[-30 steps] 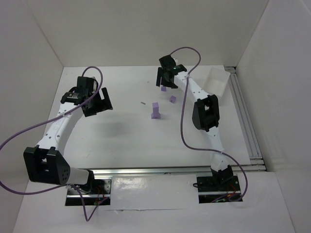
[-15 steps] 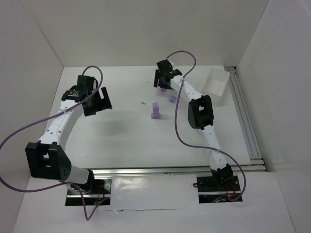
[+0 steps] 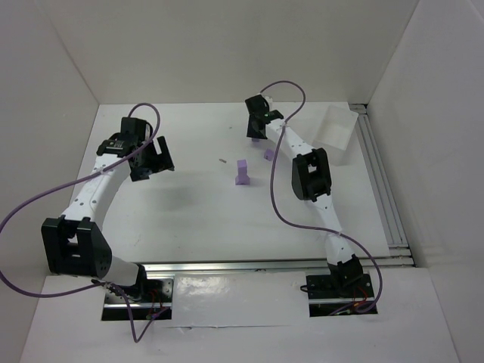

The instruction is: Build the wood block tower

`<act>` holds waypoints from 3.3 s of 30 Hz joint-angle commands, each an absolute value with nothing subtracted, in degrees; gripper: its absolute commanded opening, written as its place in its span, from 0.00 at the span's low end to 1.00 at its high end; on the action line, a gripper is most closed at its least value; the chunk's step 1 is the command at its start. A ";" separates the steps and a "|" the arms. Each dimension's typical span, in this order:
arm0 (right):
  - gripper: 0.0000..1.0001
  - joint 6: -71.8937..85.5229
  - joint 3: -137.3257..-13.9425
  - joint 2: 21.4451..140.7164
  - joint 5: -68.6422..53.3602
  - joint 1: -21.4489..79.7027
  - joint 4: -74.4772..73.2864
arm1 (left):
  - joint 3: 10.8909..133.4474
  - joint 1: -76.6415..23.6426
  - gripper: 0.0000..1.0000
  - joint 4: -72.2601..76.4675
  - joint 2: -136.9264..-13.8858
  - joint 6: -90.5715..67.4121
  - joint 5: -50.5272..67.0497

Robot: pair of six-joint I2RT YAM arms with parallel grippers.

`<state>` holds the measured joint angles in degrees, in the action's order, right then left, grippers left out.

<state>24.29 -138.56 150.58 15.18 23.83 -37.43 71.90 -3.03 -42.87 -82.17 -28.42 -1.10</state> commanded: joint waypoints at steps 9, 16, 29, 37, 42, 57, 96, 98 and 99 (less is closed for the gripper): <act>0.20 24.08 -138.52 141.34 16.97 22.85 -36.12 | 74.09 -2.11 0.98 -42.80 -81.83 -26.72 0.35; 0.19 22.94 -117.19 122.63 12.75 20.04 -42.44 | 72.25 -2.11 0.98 -42.19 -79.98 -26.72 1.41; 0.19 23.65 -69.61 92.02 -6.76 19.42 -51.14 | 71.72 -2.11 0.98 -42.27 -79.45 -26.72 1.94; 0.22 21.53 -68.20 98.95 -8.79 18.81 -51.86 | 71.19 -2.11 0.98 -42.80 -78.93 -27.25 1.93; 0.24 20.48 -68.20 103.18 -7.65 18.28 -49.49 | 71.19 -2.11 0.98 -42.80 -78.40 -27.25 1.93; 0.68 21.18 -72.25 106.09 0.18 19.33 -45.45 | 71.72 -2.11 0.98 -43.33 -78.93 -27.25 2.46; 0.26 25.22 -84.77 94.75 12.83 26.71 -51.41 | 71.72 -2.11 0.98 -43.33 -78.40 -27.25 2.29; 0.26 24.70 -88.84 96.93 12.83 27.68 -53.87 | 71.72 -2.11 0.98 -43.33 -78.93 -27.25 2.29; 0.26 24.70 -90.68 97.81 12.05 28.21 -54.49 | 71.72 -2.11 0.98 -43.33 -78.93 -27.25 2.29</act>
